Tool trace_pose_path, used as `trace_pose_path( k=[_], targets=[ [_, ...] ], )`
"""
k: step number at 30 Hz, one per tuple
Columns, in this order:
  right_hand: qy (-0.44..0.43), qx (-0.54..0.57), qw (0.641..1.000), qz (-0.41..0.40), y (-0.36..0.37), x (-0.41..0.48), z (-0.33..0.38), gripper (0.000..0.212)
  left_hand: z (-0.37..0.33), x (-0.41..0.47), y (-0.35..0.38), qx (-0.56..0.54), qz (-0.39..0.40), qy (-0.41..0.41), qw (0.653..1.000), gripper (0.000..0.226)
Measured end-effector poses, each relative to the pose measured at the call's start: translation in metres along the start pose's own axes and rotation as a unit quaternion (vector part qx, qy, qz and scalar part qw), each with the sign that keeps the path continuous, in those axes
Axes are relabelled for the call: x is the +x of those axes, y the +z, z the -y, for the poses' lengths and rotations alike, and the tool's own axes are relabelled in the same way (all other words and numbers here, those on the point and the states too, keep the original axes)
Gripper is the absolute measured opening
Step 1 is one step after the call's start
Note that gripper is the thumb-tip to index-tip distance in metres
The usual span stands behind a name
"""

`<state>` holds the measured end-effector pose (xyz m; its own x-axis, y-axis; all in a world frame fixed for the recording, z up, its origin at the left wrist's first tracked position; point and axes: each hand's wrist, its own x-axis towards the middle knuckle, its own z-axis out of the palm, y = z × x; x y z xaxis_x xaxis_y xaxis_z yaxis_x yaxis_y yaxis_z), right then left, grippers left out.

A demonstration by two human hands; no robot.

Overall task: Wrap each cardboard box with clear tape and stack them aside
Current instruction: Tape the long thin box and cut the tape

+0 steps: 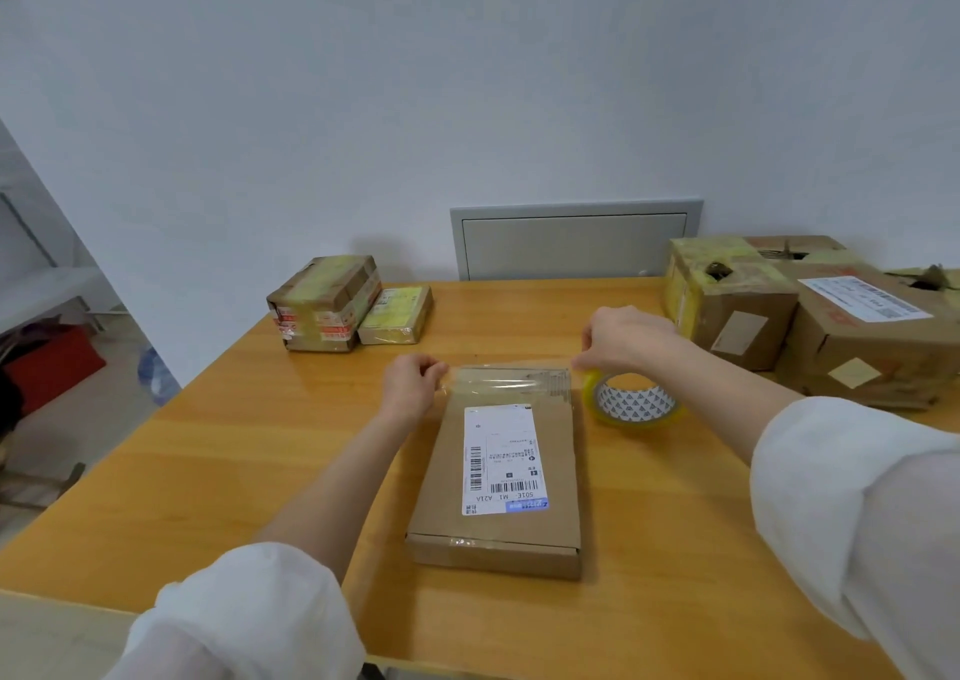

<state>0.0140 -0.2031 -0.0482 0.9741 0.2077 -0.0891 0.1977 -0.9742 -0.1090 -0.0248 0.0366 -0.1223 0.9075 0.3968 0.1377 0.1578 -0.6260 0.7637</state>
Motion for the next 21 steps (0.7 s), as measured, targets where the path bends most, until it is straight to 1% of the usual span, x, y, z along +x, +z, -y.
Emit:
trace_pose_path(
  k=[2, 4, 6, 7, 8, 9, 10, 11, 12, 14, 15, 18, 21],
  targets=[
    [0.01, -0.007, 1.0, 0.001, 0.005, 0.002, 0.004, 0.032, 0.005, 0.001, 0.005, 0.032, 0.021, -0.018, 0.999, 0.021],
    [0.014, -0.012, 1.0, 0.003, 0.009, 0.004, 0.008, 0.035, 0.008, -0.001, 0.007, 0.087, 0.052, -0.032, 0.994, 0.04],
    [0.013, 0.001, 1.0, 0.017, 0.009, 0.004, 0.007, 0.035, 0.007, 0.0, 0.004, 0.126, 0.059, -0.027, 0.99, 0.053],
    [0.009, 0.021, 0.999, 0.033, 0.007, 0.005, 0.004, 0.034, 0.006, 0.002, 0.0, 0.139, 0.044, -0.02, 0.989, 0.053],
    [0.003, 0.044, 0.998, 0.05, 0.005, 0.006, 0.001, 0.034, 0.002, 0.003, -0.005, 0.15, 0.021, -0.009, 0.988, 0.047],
    [-0.004, 0.068, 0.996, 0.066, 0.003, 0.007, -0.002, 0.032, -0.002, 0.003, -0.009, 0.156, 0.001, -0.001, 0.988, 0.037],
    [-0.011, 0.086, 0.993, 0.076, 0.001, 0.006, -0.004, 0.031, -0.008, 0.002, -0.012, 0.154, -0.003, 0.004, 0.988, 0.028],
    [-0.015, 0.096, 0.992, 0.078, 0.0, 0.006, -0.005, 0.031, -0.014, 0.0, -0.013, 0.146, 0.014, 0.002, 0.989, 0.024],
    [-0.016, 0.095, 0.993, 0.072, 0.001, 0.005, -0.005, 0.03, -0.02, -0.003, -0.012, 0.14, 0.05, -0.008, 0.989, 0.025],
    [-0.015, 0.08, 0.995, 0.054, 0.003, 0.004, -0.001, 0.026, -0.033, -0.014, -0.006, 0.152, 0.135, -0.041, 0.978, 0.029],
    [-0.015, 0.073, 0.996, 0.046, 0.004, 0.003, 0.001, 0.023, -0.037, -0.018, -0.003, 0.163, 0.158, -0.056, 0.972, 0.03],
    [-0.017, 0.074, 0.997, 0.029, 0.005, 0.0, 0.001, 0.02, -0.049, -0.022, 0.003, 0.177, 0.182, -0.09, 0.963, 0.033],
    [-0.024, 0.104, 0.994, 0.014, 0.004, -0.006, -0.006, 0.018, -0.06, -0.028, 0.004, 0.131, 0.201, -0.14, 0.961, 0.034]
  ],
)
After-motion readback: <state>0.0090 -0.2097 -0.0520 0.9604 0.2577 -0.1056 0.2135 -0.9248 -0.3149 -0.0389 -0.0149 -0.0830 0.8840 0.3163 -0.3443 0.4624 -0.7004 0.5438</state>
